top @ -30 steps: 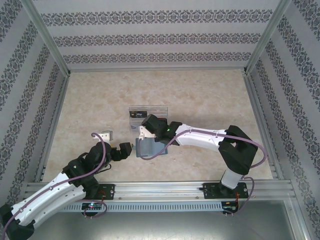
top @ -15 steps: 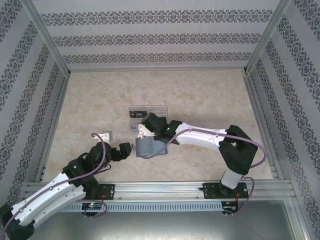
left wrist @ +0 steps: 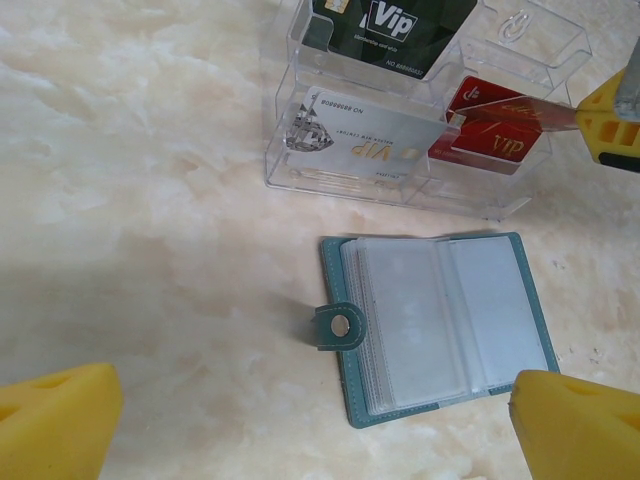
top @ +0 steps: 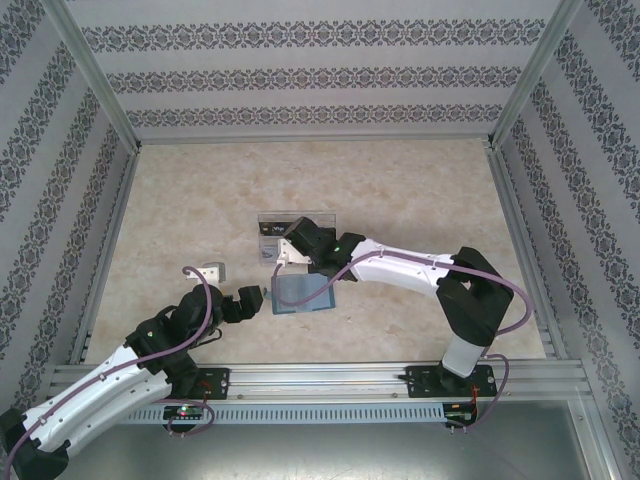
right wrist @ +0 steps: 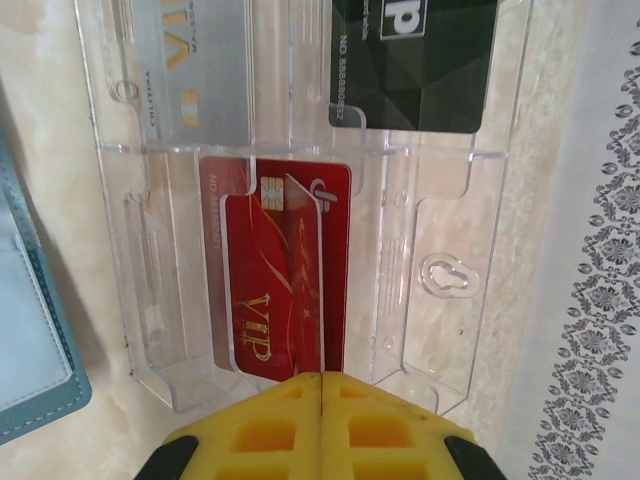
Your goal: Take the credit cards out of the card holder
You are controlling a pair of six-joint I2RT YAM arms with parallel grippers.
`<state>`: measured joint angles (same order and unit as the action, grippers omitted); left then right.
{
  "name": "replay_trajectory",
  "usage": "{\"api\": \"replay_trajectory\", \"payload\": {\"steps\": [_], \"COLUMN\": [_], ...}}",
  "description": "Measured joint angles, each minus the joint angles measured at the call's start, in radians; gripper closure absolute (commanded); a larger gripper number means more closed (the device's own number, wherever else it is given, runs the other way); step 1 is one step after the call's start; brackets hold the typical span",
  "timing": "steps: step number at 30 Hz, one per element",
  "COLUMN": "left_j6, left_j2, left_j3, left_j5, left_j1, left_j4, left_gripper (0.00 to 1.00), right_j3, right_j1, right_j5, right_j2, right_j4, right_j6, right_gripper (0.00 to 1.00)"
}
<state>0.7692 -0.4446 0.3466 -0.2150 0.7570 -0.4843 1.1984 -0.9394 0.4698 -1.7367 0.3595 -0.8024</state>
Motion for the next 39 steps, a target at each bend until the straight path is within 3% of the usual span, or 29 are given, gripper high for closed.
{"api": "replay_trajectory", "payload": {"steps": [20, 23, 25, 35, 39], "left_j6": [0.0, 0.0, 0.0, 0.0, 0.0], "left_j2": [0.011, 0.014, 0.014, 0.015, 0.015], "left_j3": [-0.009, -0.01, -0.01, -0.02, -0.021], "left_j5": [-0.001, -0.001, -0.001, -0.001, -0.001], "left_j1": [0.0, 0.0, 0.0, 0.0, 0.0], "left_j4": [-0.003, -0.003, -0.003, -0.004, -0.004], "left_gripper": [0.0, 0.0, 0.0, 0.0, 0.0], "right_j3": [0.011, 0.011, 0.011, 0.06, 0.064], "right_j1": [0.015, 0.022, 0.028, 0.056, 0.061], "right_j5": [-0.011, -0.01, -0.005, 0.047, 0.051], "right_j2": [-0.06, -0.06, -0.06, -0.094, -0.1], "right_j4": [-0.008, -0.012, -0.014, -0.04, -0.045], "right_j6": [0.048, 0.052, 0.06, 0.098, 0.109], "right_gripper": [1.0, 0.94, 0.82, 0.73, 0.64]}}
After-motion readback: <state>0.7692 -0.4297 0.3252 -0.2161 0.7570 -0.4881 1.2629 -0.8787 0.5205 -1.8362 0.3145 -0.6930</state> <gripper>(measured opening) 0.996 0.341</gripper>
